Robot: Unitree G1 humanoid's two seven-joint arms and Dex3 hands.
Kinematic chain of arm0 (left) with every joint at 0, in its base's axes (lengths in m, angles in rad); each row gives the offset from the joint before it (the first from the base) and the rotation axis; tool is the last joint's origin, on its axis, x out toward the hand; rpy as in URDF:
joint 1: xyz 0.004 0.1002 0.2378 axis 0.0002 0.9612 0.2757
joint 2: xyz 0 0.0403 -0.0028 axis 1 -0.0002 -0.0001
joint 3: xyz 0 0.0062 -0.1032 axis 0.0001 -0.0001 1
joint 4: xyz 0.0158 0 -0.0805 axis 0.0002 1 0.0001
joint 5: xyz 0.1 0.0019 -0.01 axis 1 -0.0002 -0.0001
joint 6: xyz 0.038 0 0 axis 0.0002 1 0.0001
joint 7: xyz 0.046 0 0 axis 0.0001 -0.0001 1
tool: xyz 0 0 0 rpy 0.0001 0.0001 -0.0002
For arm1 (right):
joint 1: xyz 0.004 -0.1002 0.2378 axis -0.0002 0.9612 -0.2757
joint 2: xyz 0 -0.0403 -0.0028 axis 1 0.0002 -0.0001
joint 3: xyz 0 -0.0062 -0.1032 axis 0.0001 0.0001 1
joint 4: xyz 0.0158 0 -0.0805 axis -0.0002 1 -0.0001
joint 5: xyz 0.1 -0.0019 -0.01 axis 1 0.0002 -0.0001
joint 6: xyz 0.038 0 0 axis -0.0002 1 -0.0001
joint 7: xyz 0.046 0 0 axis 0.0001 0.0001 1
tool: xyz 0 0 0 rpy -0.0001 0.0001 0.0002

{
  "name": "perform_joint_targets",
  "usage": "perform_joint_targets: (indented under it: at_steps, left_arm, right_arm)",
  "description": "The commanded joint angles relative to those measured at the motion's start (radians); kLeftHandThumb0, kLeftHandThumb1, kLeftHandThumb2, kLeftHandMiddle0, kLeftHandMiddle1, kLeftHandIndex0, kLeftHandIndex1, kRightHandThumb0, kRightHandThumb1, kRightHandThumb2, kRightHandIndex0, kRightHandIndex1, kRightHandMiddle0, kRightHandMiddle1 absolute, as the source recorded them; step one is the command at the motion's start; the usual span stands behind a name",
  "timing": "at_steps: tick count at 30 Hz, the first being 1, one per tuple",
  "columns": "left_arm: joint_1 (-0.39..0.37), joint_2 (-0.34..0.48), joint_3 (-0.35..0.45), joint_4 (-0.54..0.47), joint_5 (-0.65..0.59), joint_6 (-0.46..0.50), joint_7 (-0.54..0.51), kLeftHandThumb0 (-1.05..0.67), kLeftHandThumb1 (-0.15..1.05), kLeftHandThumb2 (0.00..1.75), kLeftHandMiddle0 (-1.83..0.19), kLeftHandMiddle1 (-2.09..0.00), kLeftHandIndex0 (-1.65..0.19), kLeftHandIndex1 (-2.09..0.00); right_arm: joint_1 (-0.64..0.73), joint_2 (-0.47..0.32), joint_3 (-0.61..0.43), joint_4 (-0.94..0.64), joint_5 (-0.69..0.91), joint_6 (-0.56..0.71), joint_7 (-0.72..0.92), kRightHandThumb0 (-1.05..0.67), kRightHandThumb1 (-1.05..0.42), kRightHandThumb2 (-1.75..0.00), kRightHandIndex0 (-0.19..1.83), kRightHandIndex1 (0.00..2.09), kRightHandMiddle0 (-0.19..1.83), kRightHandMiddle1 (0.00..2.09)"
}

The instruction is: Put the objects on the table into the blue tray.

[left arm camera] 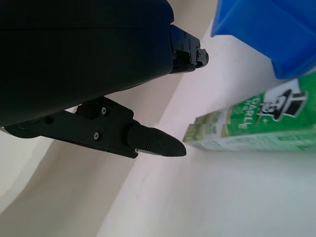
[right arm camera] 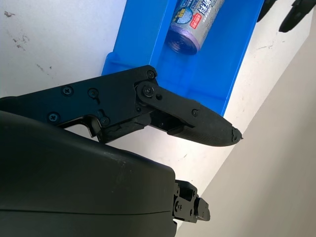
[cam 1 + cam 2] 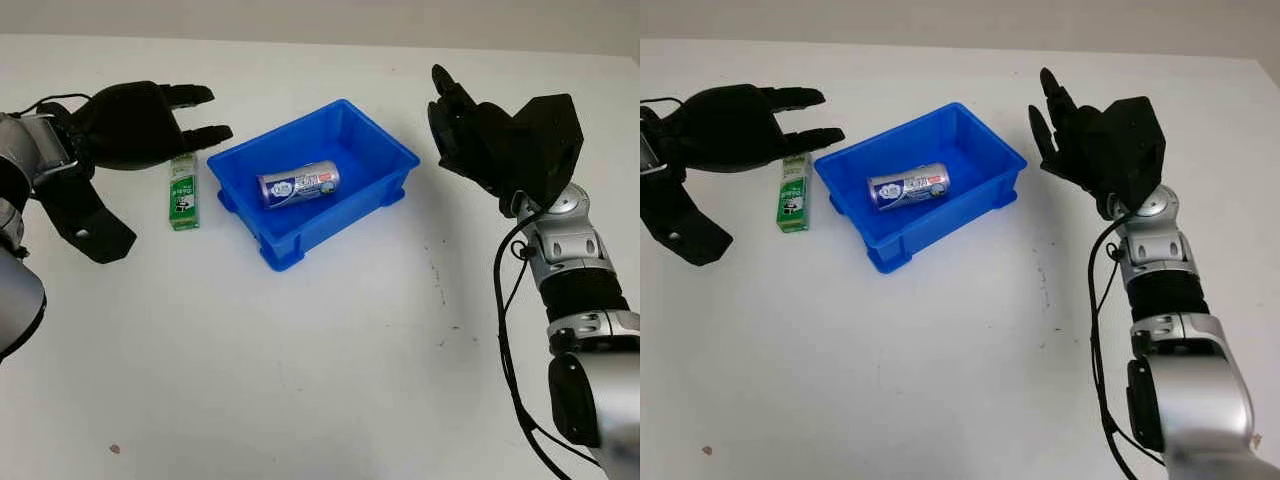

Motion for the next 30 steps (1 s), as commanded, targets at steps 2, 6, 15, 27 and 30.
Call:
perform_joint_targets:
  at_steps: [2,6,15,27,30]
  left_arm:
    - [0.013,0.000,-0.023,0.000,0.006,0.011,0.008,-0.08,1.05,0.17,-0.11,-0.05,-0.05,-0.04]
    - [0.023,-0.005,-0.045,0.002,0.015,0.020,0.010,-0.19,0.99,0.07,-0.11,-0.05,-0.06,-0.05]
    - [0.057,-0.008,-0.090,0.002,0.039,0.012,0.059,-0.12,0.99,0.05,-0.20,-0.08,-0.14,-0.09]
    - [0.073,-0.011,-0.169,-0.006,0.107,-0.021,0.290,-0.20,0.99,0.06,-0.33,-1.78,-0.28,-1.58]
    - [0.073,-0.012,-0.191,-0.003,0.131,-0.009,0.320,-0.15,1.02,0.06,-0.68,-2.06,-0.34,-2.04]
  right_arm:
    - [0.016,-0.019,0.003,-0.035,-0.007,0.001,-0.001,-0.65,-1.05,-0.79,-0.19,0.00,-0.19,0.00]
    - [0.027,-0.016,-0.005,-0.050,0.007,0.004,0.012,-0.63,-1.05,-0.79,-0.19,0.00,-0.19,0.00]
    - [0.052,-0.018,-0.004,-0.097,0.014,0.006,0.023,-0.61,-1.05,-0.81,-0.19,0.00,-0.19,0.00]
    - [0.048,-0.013,-0.001,-0.104,0.017,0.020,0.036,-0.61,-1.05,-0.82,-0.19,0.00,-0.19,0.00]
    - [0.046,-0.013,-0.001,-0.099,0.016,0.019,0.038,-0.61,-1.05,-0.81,-0.19,0.00,-0.19,0.00]
